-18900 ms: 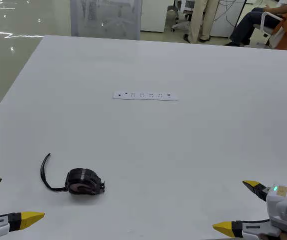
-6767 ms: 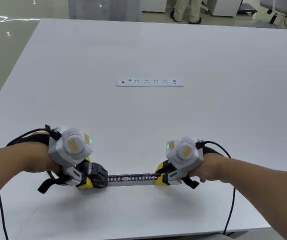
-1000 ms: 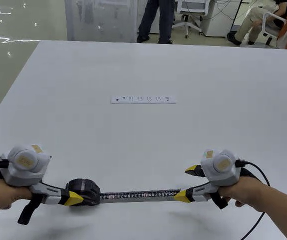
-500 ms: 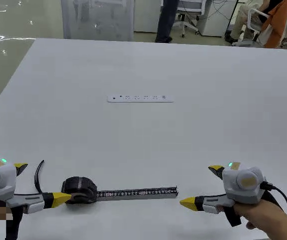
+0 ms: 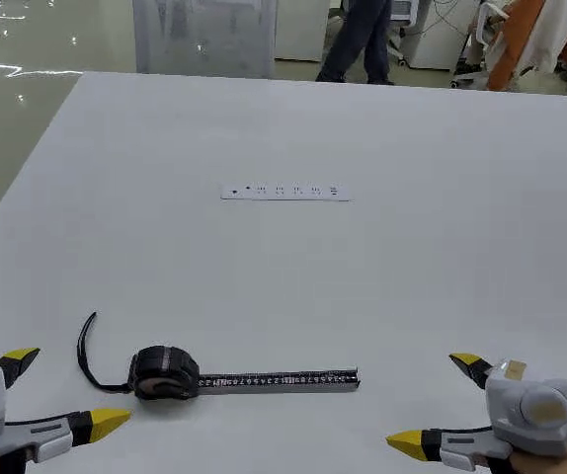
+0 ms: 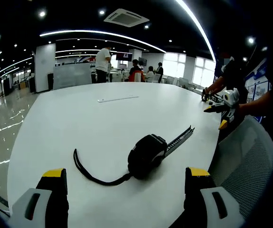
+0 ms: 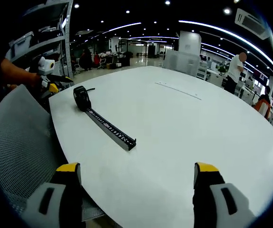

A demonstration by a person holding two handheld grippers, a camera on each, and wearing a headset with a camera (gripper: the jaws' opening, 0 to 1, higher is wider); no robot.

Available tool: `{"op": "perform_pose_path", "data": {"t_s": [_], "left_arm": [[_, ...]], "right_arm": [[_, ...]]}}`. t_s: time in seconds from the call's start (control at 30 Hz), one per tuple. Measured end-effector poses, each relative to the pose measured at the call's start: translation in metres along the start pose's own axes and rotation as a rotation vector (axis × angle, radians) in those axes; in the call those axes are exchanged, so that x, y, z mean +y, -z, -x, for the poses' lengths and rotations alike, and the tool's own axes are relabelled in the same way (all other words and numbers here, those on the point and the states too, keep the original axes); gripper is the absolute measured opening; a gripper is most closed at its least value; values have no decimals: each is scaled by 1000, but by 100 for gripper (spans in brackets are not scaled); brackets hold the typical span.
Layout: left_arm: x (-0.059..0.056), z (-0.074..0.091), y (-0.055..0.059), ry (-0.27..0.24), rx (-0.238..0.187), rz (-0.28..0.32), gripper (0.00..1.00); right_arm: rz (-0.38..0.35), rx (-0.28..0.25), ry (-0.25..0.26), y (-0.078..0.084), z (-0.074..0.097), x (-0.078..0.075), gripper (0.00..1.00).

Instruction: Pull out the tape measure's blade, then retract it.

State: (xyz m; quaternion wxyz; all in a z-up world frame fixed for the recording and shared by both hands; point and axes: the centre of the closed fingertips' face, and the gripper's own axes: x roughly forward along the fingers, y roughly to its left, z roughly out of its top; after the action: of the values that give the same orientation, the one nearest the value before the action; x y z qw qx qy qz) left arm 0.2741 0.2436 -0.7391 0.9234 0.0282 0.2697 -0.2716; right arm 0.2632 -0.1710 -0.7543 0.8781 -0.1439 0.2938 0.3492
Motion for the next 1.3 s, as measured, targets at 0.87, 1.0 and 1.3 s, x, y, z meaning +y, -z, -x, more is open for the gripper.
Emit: {"op": "perform_pose_path", "data": {"t_s": [0.87,1.0,1.3], "left_arm": [[-6,0,5,-10,-7,15,100],[-5,2,3,-18,-12,16,100],[-3,2,7,-27,-11,28,100]], "right_arm": [[18,3,9,11,21,-1,100],[23,7,9,11,23,-4,100],[37,18,4,8,25,-10,100]]}}
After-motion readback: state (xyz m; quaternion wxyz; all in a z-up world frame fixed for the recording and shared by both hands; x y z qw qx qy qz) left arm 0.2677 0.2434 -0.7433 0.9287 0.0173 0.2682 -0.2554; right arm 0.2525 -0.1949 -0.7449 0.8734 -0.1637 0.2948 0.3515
